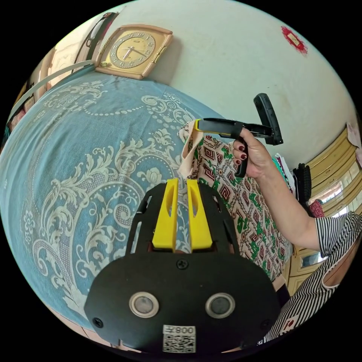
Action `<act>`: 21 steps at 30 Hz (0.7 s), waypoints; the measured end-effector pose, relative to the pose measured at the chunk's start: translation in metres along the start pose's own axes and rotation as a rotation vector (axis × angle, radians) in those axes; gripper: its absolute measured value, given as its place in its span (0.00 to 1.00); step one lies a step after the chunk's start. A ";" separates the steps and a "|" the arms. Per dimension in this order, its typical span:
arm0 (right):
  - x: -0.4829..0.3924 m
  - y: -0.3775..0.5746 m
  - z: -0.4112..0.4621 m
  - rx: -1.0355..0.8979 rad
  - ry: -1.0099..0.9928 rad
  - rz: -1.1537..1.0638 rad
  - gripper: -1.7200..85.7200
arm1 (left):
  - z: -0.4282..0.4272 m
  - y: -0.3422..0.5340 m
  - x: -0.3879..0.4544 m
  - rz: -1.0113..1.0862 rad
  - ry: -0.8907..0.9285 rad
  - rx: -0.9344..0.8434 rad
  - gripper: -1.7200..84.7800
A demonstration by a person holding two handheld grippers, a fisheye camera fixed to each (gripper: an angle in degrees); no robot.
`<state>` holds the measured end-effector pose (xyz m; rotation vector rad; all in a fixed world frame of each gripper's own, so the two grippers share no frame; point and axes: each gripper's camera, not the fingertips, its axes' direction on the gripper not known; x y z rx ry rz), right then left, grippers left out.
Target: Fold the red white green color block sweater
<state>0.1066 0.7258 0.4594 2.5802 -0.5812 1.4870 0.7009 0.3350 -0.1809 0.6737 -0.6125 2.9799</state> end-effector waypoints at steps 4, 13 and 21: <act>0.006 -0.003 -0.024 0.057 -0.008 0.001 0.09 | -0.007 0.002 0.005 0.013 -0.022 0.015 0.05; -0.034 -0.046 0.036 -0.259 0.076 -0.212 0.04 | 0.013 -0.040 0.064 0.237 -0.152 -0.049 0.03; 0.003 -0.019 -0.032 0.033 -0.145 -0.137 0.09 | 0.026 -0.055 0.062 0.178 -0.196 -0.129 0.02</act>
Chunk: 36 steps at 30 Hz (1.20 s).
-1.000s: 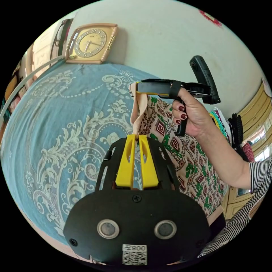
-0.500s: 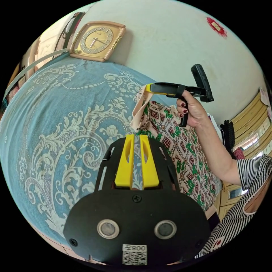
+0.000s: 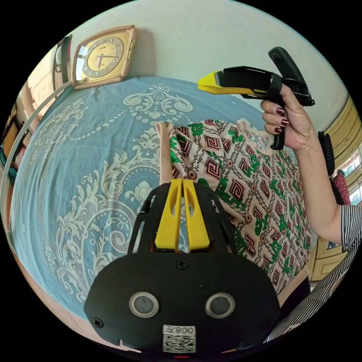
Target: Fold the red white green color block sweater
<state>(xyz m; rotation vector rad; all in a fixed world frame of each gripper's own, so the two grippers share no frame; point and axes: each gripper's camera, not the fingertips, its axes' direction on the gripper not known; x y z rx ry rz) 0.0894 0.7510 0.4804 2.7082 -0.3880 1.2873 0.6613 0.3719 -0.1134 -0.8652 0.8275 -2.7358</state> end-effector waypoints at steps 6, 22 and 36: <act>0.018 0.026 0.039 -0.047 -0.013 0.029 0.05 | -0.007 -0.008 0.014 0.000 -0.007 -0.003 0.02; 0.022 0.105 0.085 -0.046 0.276 0.050 0.02 | -0.058 -0.015 0.067 0.004 -0.011 0.108 0.02; 0.103 0.267 0.074 -0.084 0.389 0.266 0.02 | -0.044 -0.108 0.130 0.123 -0.128 0.055 0.02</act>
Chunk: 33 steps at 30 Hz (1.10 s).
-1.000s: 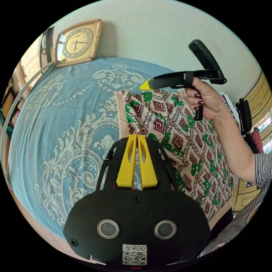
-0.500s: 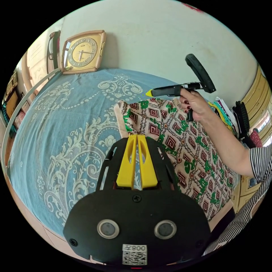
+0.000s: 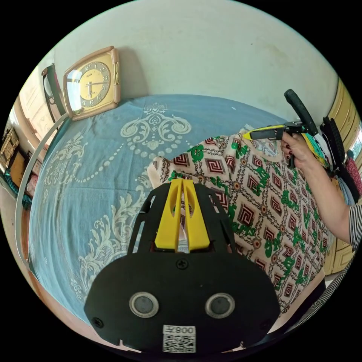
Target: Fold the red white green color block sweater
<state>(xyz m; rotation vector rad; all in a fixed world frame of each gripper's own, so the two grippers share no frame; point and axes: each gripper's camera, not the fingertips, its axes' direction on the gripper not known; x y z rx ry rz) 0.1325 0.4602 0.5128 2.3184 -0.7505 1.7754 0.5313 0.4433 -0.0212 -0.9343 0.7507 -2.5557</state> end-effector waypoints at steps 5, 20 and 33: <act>0.018 0.101 -0.031 0.141 0.014 0.055 0.02 | -0.026 -0.042 0.054 0.106 0.116 0.069 0.02; 0.112 0.307 0.022 0.088 0.148 0.339 0.02 | 0.041 -0.202 0.185 0.297 0.040 -0.100 0.02; 0.080 0.465 0.030 0.317 0.110 0.371 0.02 | -0.014 -0.228 0.235 0.290 0.145 0.048 0.02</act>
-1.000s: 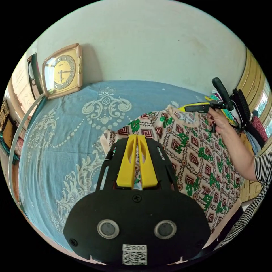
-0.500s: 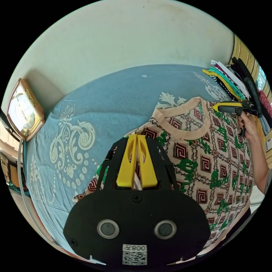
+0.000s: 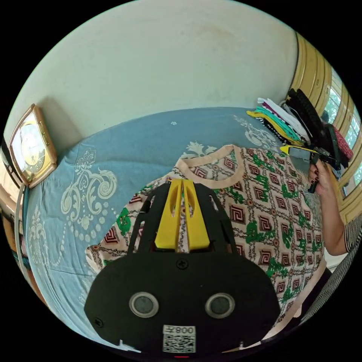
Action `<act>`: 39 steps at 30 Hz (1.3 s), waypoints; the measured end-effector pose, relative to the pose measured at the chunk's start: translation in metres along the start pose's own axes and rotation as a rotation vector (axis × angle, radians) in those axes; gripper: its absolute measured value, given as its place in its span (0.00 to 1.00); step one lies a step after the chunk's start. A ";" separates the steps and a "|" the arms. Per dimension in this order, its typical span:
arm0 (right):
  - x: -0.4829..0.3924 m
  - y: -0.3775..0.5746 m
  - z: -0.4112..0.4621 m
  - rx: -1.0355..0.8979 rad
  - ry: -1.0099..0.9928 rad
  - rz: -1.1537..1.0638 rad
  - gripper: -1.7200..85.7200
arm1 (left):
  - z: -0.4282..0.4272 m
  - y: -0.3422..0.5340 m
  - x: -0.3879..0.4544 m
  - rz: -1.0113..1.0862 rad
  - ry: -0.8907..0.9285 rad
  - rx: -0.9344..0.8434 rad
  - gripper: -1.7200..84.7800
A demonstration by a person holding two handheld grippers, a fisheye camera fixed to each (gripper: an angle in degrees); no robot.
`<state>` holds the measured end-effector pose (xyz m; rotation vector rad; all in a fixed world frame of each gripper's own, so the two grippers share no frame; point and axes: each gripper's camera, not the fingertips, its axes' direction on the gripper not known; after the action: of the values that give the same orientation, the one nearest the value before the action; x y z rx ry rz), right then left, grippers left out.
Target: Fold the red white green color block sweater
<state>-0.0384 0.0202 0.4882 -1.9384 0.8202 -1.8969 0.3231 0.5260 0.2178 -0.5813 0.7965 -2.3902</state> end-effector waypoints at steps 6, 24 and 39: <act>0.036 0.187 -0.064 0.152 0.102 0.327 0.04 | 0.013 -0.026 0.076 0.190 0.273 -0.065 0.04; 0.106 0.344 -0.011 0.101 0.015 0.512 0.09 | 0.133 -0.284 0.351 0.785 0.527 -0.201 0.11; 0.104 0.377 0.016 0.154 -0.005 0.461 0.04 | 0.144 -0.326 0.333 0.674 0.633 -0.148 0.03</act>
<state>-0.0962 -0.3414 0.3497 -1.5024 0.9860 -1.6228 0.0329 0.4816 0.6070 0.3871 1.2029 -1.8701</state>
